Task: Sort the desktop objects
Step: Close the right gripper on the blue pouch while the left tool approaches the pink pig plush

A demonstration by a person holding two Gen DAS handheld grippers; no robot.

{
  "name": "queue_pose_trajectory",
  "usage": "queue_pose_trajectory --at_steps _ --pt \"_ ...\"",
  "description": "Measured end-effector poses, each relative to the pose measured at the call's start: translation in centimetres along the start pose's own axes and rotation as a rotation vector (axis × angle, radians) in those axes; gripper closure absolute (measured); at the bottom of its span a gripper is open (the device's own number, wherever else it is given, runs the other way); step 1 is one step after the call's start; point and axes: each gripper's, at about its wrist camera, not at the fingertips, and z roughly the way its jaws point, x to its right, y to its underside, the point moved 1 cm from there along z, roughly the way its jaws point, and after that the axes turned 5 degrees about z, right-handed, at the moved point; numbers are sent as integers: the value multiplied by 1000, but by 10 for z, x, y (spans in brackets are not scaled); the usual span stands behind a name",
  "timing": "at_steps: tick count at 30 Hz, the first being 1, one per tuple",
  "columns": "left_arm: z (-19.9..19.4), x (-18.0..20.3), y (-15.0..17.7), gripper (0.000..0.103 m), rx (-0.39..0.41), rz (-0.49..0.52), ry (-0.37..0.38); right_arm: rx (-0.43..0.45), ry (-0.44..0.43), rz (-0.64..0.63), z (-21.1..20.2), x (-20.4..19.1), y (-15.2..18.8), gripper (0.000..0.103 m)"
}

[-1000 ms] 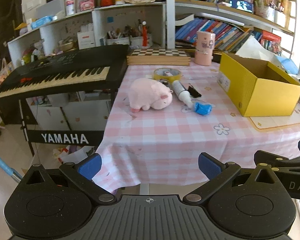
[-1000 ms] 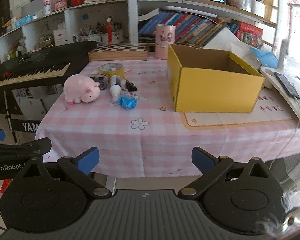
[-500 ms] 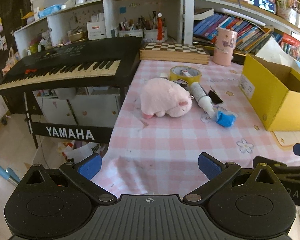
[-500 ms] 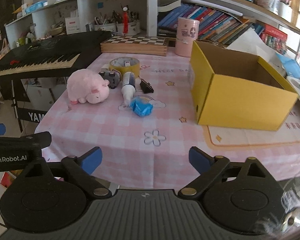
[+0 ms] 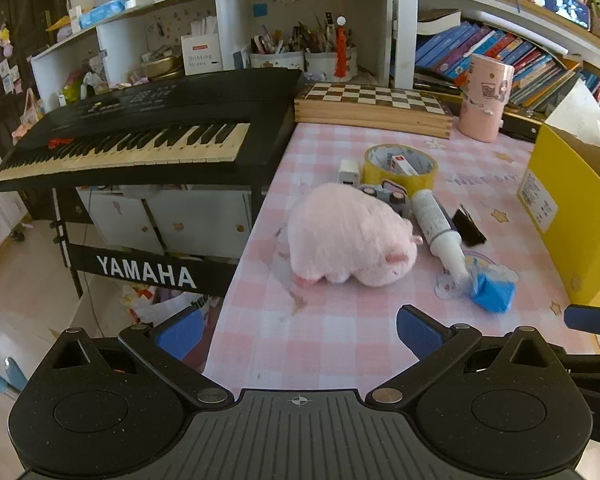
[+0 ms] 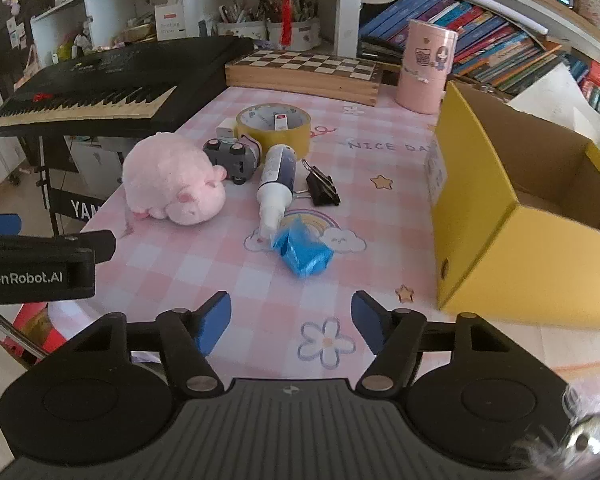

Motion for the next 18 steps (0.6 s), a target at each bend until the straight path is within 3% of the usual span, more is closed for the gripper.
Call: queue_pose_trajectory --at_steps 9,18 --pt "26 10 -21 0 -24 -9 -16 -57 -23 -64 41 6 -22 49" --pt "47 19 -42 0 -29 -6 -46 -100 -45 -125 73 11 -35 50"
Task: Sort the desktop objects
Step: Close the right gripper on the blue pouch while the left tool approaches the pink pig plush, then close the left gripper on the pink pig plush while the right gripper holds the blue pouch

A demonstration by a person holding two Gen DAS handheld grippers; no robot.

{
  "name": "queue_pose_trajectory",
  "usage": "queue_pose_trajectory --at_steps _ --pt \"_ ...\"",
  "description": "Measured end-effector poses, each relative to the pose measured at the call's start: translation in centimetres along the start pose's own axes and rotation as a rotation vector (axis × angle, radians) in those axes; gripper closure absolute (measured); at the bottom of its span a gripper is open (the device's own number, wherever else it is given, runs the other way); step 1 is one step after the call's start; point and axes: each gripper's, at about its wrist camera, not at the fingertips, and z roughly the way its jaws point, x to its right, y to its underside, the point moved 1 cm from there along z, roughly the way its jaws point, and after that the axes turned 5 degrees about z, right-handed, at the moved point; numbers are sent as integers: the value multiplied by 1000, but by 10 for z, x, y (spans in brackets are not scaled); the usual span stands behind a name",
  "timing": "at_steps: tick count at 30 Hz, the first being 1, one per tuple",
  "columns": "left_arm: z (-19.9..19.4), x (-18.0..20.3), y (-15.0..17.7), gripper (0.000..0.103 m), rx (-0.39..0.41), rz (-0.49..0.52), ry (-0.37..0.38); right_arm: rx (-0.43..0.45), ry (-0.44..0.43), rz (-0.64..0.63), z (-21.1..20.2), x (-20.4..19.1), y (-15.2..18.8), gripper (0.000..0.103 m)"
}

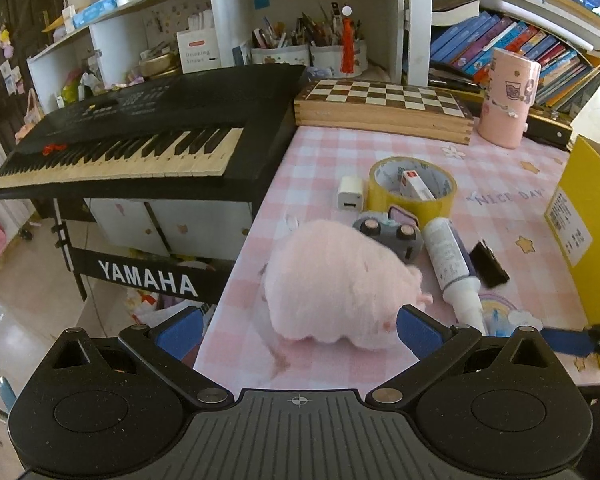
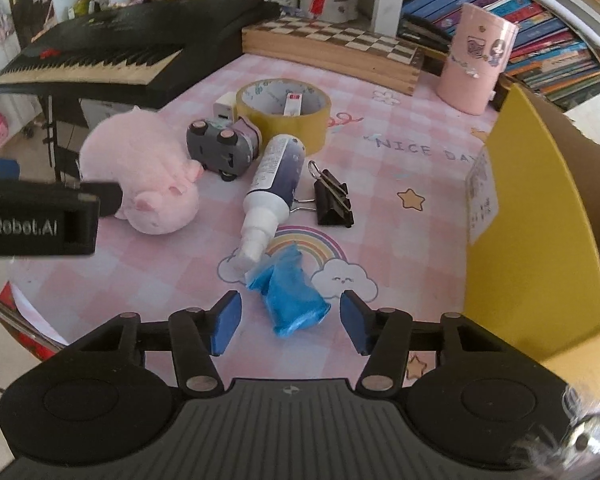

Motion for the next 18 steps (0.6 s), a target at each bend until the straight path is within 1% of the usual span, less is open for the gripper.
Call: queue_pose_trajectory --at_steps 2,3,4,7,10,13,18 --pt "5 2 -6 0 -1 0 -2 -16 -12 -13 7 2 -3 52" --pt "9 3 -9 0 -4 -1 -3 -24 -21 -22 10 3 -3 56" --pt "12 4 -11 0 -6 -3 -4 -31 -28 -29 13 3 -4 58" --pt "23 6 -19 0 -13 -16 11 -34 -63 -51 15 5 -6 73" --pt "36 9 -23 0 -37 -25 41 -36 -78 -75 15 7 -9 74" --pt "51 12 -24 0 -78 -43 60 -29 -92 -67 13 13 -11 74" --pt "68 11 -23 0 -127 -140 110 -11 -117 -65 8 21 -15 74"
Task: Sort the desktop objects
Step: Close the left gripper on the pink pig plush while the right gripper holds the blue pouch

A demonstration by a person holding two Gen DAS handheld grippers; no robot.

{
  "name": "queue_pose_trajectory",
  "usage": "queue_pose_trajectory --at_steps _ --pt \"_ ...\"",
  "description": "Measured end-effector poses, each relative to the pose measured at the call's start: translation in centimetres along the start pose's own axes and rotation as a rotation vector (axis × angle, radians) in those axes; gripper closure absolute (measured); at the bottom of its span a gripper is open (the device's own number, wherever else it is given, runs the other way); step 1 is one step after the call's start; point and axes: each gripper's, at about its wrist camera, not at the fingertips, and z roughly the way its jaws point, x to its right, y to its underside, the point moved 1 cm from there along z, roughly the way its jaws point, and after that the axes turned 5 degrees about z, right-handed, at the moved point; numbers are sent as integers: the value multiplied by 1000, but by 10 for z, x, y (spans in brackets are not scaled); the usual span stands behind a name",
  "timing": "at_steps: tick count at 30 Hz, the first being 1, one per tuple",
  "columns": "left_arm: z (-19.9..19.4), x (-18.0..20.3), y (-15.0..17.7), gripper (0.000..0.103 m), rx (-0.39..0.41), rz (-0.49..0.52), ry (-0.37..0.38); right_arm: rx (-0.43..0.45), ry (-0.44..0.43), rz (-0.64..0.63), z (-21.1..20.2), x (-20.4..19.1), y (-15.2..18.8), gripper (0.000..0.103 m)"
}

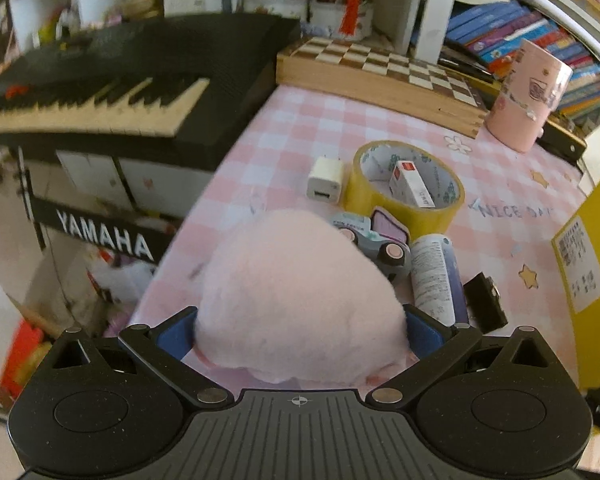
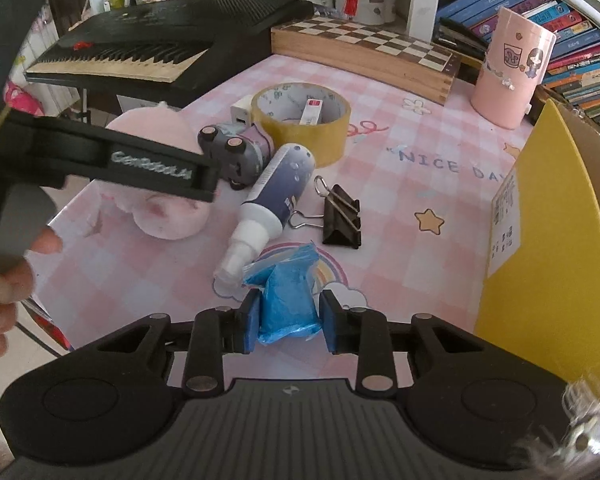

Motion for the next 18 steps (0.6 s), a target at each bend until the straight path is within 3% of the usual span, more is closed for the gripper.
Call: queue_pose_trajectory --at_steps 7,12,18 --pt "10 3 0 0 3 -17 15 -10 -4 12 -2 7 3 74" --pt "2 4 0 17 37 -27 29 -3 4 22 -5 10 5 74" --pt "-21 3 4 20 88 2 38 10 8 33 -9 10 6 74"
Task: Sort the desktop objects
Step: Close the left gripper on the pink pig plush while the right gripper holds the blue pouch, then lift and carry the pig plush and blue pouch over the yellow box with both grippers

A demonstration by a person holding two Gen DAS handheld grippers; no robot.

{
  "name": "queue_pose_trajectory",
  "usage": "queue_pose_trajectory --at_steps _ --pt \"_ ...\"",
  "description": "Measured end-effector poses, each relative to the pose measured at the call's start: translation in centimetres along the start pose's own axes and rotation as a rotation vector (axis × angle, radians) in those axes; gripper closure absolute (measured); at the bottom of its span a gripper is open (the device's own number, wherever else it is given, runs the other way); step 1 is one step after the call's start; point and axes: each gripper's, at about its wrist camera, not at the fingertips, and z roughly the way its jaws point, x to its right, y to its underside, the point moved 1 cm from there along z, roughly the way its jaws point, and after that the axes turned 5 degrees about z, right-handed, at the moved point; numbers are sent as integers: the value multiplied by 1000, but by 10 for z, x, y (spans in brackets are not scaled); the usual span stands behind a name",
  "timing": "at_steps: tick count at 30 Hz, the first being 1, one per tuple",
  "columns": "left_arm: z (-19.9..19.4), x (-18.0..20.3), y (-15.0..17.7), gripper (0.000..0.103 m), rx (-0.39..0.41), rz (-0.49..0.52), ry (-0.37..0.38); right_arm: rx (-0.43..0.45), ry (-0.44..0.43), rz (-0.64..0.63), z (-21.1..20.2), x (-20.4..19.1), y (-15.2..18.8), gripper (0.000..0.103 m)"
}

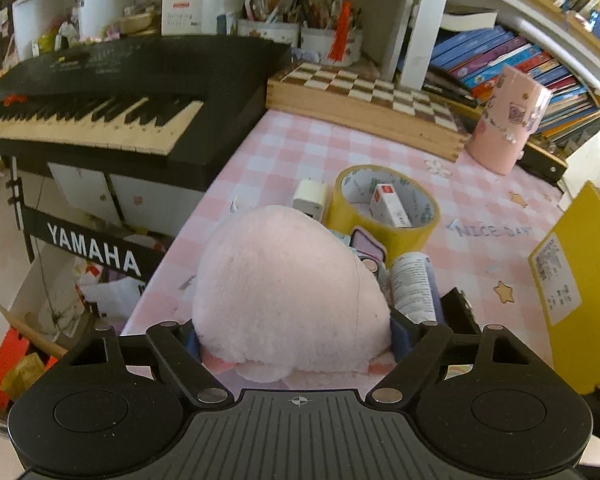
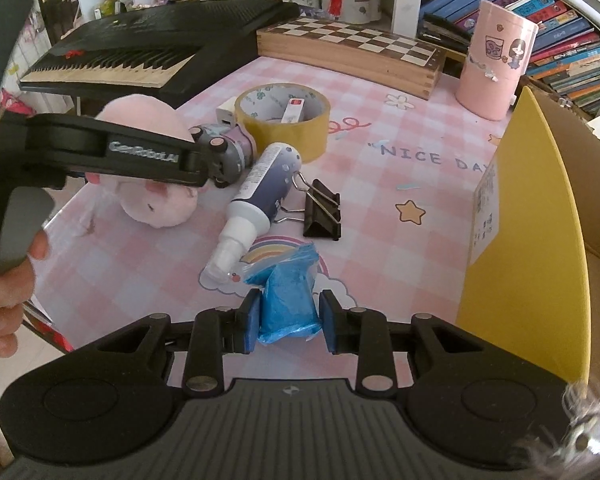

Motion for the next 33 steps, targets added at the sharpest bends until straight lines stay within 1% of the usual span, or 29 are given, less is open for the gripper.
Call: queue_pose_trajectory --at_steps 7,14,22,27,33 --pt "-26 -5 10 19 18 9 16 11 5 5 -6 -7 2 74" --pt "-54 -13 19 19 55 18 40 56 21 6 -23 -20 7 74" --pt "-96 -24 32 19 105 48 80 110 33 97 -59 -28 12 74" --pt "-112 -25 48 19 107 71 112 143 50 128 -79 -42 26 74" --pt "-134 -29 70 19 117 98 137 148 73 160 -97 -58 47 74"
